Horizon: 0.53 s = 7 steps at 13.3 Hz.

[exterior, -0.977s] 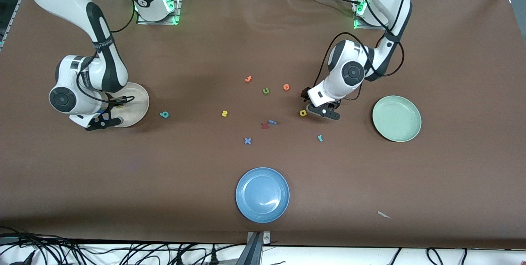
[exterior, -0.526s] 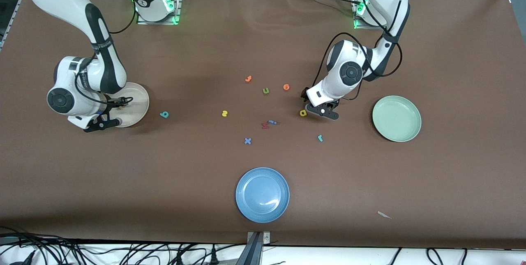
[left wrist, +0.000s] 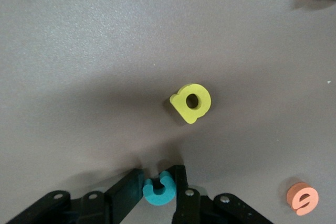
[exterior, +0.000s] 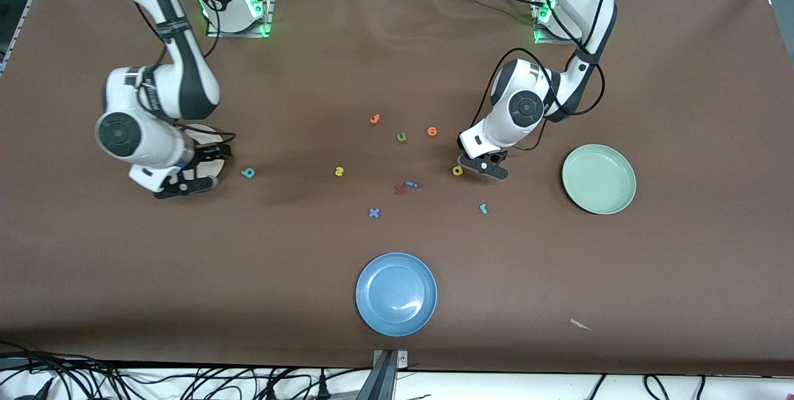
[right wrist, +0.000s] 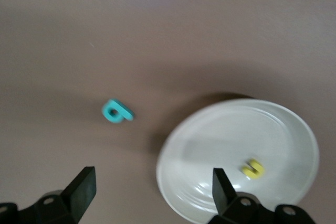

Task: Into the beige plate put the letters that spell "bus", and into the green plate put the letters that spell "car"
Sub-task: 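Grasp the teal b with the right gripper while the left drops c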

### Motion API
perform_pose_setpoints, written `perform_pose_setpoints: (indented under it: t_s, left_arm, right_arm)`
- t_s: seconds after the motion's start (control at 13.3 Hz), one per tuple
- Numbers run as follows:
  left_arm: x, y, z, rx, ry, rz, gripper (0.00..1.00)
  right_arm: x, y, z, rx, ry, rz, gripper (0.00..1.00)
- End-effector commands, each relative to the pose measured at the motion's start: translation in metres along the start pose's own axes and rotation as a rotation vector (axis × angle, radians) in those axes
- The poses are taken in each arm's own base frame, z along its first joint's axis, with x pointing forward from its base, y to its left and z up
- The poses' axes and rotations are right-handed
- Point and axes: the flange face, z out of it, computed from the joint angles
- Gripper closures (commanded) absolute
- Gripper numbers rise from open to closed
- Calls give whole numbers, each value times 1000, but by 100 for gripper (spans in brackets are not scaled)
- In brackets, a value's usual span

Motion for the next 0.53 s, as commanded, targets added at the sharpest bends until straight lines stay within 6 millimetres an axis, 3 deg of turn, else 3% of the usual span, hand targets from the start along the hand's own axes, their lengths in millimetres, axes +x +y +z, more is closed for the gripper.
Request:
perform_pose_setpoints:
  t_s: [0.0, 0.15, 0.3, 0.45]
  left_arm:
    - [-9, -3, 4, 22, -19, 33, 100]
    - [-3, -17, -24, 11, -18, 6, 100]
    - [5, -65, -78, 18, -9, -44, 100]
    - [1, -100, -114, 55, -10, -52, 100]
  right_arm:
    - [15, -13, 39, 18, 44, 29, 2]
    - [16, -28, 61, 19, 30, 45, 5]
    - [17, -35, 74, 20, 34, 57, 5]
    - [18, -45, 80, 23, 32, 41, 5]
